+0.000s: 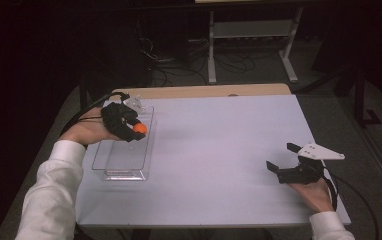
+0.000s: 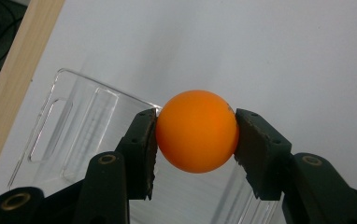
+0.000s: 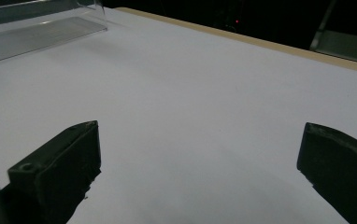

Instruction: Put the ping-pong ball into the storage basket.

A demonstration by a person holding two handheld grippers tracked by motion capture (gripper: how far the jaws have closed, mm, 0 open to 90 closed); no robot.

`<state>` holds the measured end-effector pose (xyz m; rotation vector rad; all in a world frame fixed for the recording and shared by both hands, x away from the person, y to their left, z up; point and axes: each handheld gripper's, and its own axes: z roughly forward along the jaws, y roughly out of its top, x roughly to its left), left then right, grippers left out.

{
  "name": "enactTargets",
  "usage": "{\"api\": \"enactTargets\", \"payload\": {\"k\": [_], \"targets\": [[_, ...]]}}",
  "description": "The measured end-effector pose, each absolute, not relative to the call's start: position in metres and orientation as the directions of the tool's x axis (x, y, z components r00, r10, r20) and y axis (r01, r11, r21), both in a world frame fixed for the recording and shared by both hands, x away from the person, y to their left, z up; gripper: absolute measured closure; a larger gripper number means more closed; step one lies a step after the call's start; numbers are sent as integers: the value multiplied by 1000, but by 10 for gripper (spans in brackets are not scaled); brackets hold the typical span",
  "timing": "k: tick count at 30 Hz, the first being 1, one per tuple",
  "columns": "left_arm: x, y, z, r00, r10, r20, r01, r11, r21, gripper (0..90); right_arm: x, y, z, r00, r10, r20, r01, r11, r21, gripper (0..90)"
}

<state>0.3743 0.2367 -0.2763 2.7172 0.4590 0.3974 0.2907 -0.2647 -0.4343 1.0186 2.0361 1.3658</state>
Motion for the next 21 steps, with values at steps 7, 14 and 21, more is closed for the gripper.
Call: {"api": "enactTargets", "payload": {"k": [7, 14, 21], "targets": [[374, 245, -279, 906, 373, 202, 284, -888, 362, 505, 291, -264, -435, -607, 795, 12, 316, 227, 921, 0], [372, 253, -282, 903, 383, 194, 302, -888, 347, 505, 291, -264, -435, -607, 795, 11, 316, 228, 921, 0], [371, 257, -287, 903, 387, 185, 313, -889, 335, 505, 291, -264, -435, -606, 795, 10, 318, 231, 919, 0]]}}
